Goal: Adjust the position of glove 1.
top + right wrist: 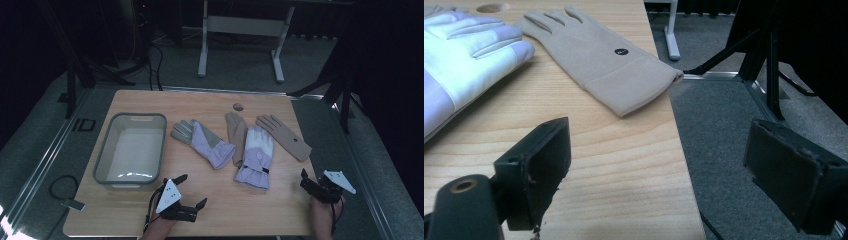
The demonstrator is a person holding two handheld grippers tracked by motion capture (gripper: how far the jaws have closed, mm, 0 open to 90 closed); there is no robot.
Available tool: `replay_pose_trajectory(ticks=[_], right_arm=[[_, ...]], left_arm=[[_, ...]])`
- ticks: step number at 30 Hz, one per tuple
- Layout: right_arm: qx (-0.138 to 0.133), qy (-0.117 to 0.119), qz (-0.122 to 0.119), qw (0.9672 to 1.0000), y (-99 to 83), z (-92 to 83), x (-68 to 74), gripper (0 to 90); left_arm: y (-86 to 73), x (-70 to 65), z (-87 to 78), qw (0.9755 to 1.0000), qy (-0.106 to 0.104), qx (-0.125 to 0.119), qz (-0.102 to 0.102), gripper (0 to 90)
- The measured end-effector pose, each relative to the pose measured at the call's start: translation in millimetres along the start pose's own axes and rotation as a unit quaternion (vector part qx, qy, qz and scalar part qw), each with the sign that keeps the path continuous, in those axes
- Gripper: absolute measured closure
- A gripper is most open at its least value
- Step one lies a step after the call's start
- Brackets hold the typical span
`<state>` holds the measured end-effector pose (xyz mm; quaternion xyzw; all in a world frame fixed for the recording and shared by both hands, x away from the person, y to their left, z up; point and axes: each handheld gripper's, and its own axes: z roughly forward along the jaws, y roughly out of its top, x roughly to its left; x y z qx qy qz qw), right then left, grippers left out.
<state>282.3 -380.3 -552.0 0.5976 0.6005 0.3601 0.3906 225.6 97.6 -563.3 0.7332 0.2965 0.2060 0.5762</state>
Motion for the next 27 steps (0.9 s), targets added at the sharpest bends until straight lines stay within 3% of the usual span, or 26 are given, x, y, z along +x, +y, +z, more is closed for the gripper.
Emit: replay_pose_trajectory(ticks=[10,14,18,27], right_arm=[[0.023,0.003,0.013,0.9996,5.6,4.0,-2.4,11.5],[0.033,0.022,0.006,0.9992,15.1,1.8,1.8,11.5],[0.043,0.057,-0.002,0.9975,31.0,1.1,7.1,11.5],[0.053,0.089,-0.019,0.9945,60.8,-1.8,17.4,11.6]], left_arm=[[0.1,0.2,0.3,1.0,-0.001,0.0,-0.003,0.5],[0.0,0.2,0.1,1.0,-0.002,0.0,-0.001,0.6],[-0.1,0.2,-0.3,1.0,-0.002,-0.001,0.001,0.5],[-0.3,0.0,-0.5,1.0,-0.003,-0.003,0.002,0.5]])
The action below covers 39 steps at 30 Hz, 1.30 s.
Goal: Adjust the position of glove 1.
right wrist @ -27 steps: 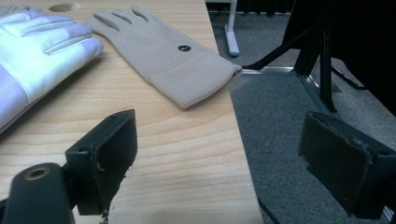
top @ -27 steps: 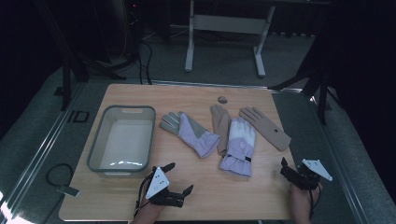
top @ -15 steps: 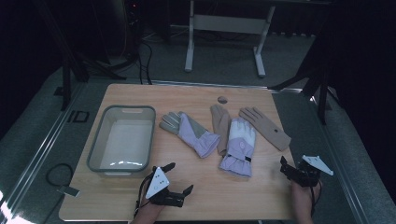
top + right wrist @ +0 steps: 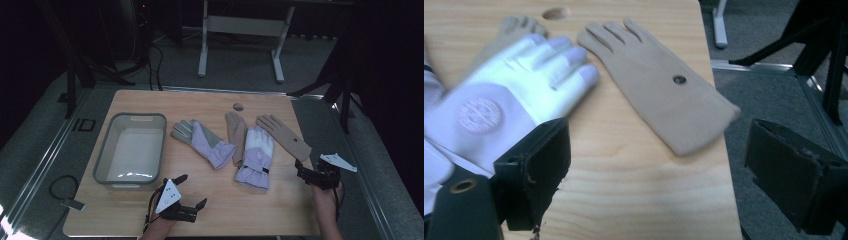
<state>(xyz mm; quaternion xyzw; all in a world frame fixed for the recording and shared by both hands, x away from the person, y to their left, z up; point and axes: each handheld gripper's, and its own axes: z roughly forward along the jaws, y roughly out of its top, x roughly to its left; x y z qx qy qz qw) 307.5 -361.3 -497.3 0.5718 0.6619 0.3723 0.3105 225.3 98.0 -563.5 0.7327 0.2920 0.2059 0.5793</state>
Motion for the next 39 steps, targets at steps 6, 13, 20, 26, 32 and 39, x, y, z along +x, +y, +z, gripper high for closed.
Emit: replay_pose_trajectory(ticks=[6,13,20,26,32,39], right_arm=[[0.003,0.016,-0.012,0.9998,17.7,0.1,8.2,14.1],[0.033,0.1,-0.019,0.9942,41.2,11.7,23.4,20.6],[0.023,0.116,-0.035,0.9923,52.0,14.0,38.9,15.0],[0.036,0.153,-0.05,0.9863,67.4,27.8,64.9,19.1],[0.048,0.166,-0.068,0.9827,77.5,44.0,79.2,22.9],[0.047,0.188,-0.087,0.9772,88.9,60.9,94.3,30.8]], left_arm=[[0.1,-0.2,0.1,1.0,-0.002,0.001,0.001,0.5],[0.0,-0.2,0.0,1.0,-0.002,0.0,0.001,0.5],[0.0,0.0,0.0,1.0,-0.003,0.0,0.0,0.6],[0.0,0.1,0.1,1.0,-0.005,0.0,0.0,0.5],[0.0,0.5,0.0,1.0,-0.006,0.0,-0.001,0.6],[0.0,0.3,-0.1,1.0,-0.008,0.0,-0.001,0.6]])
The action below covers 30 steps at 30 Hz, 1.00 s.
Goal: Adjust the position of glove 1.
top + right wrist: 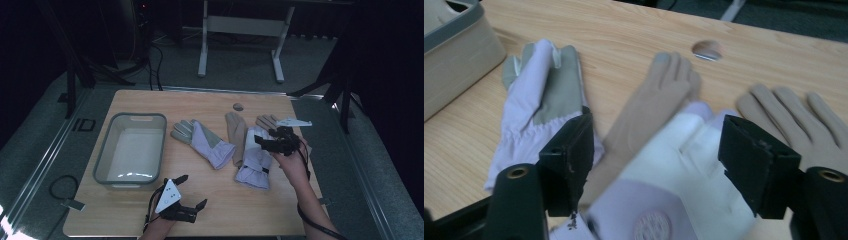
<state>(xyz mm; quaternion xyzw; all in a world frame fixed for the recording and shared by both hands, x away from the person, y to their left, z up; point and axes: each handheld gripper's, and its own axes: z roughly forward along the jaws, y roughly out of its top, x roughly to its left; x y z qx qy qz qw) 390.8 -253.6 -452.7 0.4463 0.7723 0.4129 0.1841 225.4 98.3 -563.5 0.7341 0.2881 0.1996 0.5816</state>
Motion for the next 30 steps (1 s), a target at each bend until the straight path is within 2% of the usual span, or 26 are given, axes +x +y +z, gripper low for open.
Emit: replay_pose_trajectory(ticks=[2,5,7,12,13,18,20,24,25,30], right_arm=[[0.003,0.012,-0.009,0.9999,7.1,10.8,4.9,33.6],[0.002,0.015,-0.018,0.9997,11.2,17.0,8.9,36.1],[0.009,0.025,-0.032,0.9991,18.6,28.0,16.2,38.7],[0.015,0.039,-0.039,0.9984,25.2,38.8,23.6,40.7],[0.019,0.052,-0.044,0.9975,30.5,49.3,32.5,43.1],[0.027,0.063,-0.057,0.996,34.7,63.6,44.1,45.2],[0.039,0.075,-0.069,0.994,37.5,77.5,54.3,46.6],[0.049,0.084,-0.082,0.9919,38.1,89.7,61.9,47.7],[0.056,0.087,-0.092,0.9903,37.6,98.0,66.4,48.5],[0.069,0.098,-0.096,0.9882,36.8,116.3,71.7,52.7]], left_arm=[[0.0,0.0,0.0,1.0,-0.001,0.001,0.0,0.6],[0.1,-0.1,0.2,1.0,-0.002,0.001,-0.002,0.6],[0.0,0.1,0.2,1.0,-0.002,0.0,-0.002,0.6],[0.1,0.1,0.0,1.0,-0.003,0.001,-0.002,0.5],[0.0,0.0,0.0,1.0,-0.002,0.0,-0.001,0.5],[0.0,-0.3,-0.4,1.0,-0.002,0.001,0.001,0.6],[0.0,-0.4,-0.2,1.0,-0.003,0.0,0.0,0.6],[-0.1,-0.1,-0.3,1.0,-0.003,0.0,0.0,0.6],[-0.1,0.0,-0.3,1.0,-0.004,0.001,0.0,0.5],[-0.1,0.1,-0.3,1.0,-0.005,0.001,-0.002,0.5]])
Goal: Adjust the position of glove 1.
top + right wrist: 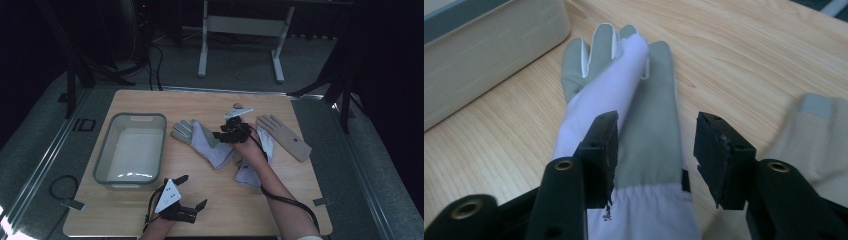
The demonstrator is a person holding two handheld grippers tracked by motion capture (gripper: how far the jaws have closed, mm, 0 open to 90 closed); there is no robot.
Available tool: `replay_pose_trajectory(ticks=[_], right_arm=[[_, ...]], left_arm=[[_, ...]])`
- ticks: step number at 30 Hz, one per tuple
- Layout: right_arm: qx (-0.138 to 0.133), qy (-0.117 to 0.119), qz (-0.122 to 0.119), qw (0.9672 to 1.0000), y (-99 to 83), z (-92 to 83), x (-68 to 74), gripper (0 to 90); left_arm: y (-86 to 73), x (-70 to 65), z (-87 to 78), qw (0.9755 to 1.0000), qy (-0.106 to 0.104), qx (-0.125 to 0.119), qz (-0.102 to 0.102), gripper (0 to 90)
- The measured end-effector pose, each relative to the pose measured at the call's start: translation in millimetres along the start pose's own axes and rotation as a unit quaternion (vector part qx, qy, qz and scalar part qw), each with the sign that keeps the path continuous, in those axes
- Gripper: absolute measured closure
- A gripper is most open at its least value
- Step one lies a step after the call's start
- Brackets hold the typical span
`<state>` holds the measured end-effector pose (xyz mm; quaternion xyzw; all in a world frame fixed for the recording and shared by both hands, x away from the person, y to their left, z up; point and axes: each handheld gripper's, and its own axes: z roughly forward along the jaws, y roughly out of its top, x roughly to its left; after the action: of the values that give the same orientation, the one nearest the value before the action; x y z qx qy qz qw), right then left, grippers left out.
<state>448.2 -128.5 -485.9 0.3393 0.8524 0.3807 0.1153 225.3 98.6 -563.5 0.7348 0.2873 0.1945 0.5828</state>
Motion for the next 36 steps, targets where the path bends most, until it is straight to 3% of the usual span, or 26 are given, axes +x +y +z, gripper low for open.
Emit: replay_pose_trajectory(ticks=[5,15,24,30,31,36], right_arm=[[0.006,0.008,-0.015,0.9998,2.8,14.2,1.2,56.3],[0.058,-0.003,-0.03,0.9979,-1.1,51.4,2.3,59.1],[0.095,-0.011,-0.05,0.9941,-6.5,65.9,6.9,58.6],[0.104,-0.006,-0.047,0.9935,-5.2,67.9,6.1,66.4],[0.107,-0.007,-0.045,0.9933,-4.6,68.2,8.0,74.7],[0.11,-0.015,-0.016,0.9937,-2.9,67.5,11.0,85.7]], left_arm=[[-0.1,0.2,-0.1,1.0,0.0,-0.001,-0.001,0.6],[-0.1,-0.1,-0.4,1.0,0.0,0.001,-0.003,0.5],[0.0,-0.2,0.0,1.0,-0.001,0.002,-0.002,0.5],[0.0,-0.3,-0.1,1.0,-0.001,0.001,-0.001,0.5],[0.0,-0.3,0.0,1.0,-0.002,0.002,-0.001,0.6],[0.2,-0.3,0.4,1.0,-0.002,0.003,-0.001,0.6]])
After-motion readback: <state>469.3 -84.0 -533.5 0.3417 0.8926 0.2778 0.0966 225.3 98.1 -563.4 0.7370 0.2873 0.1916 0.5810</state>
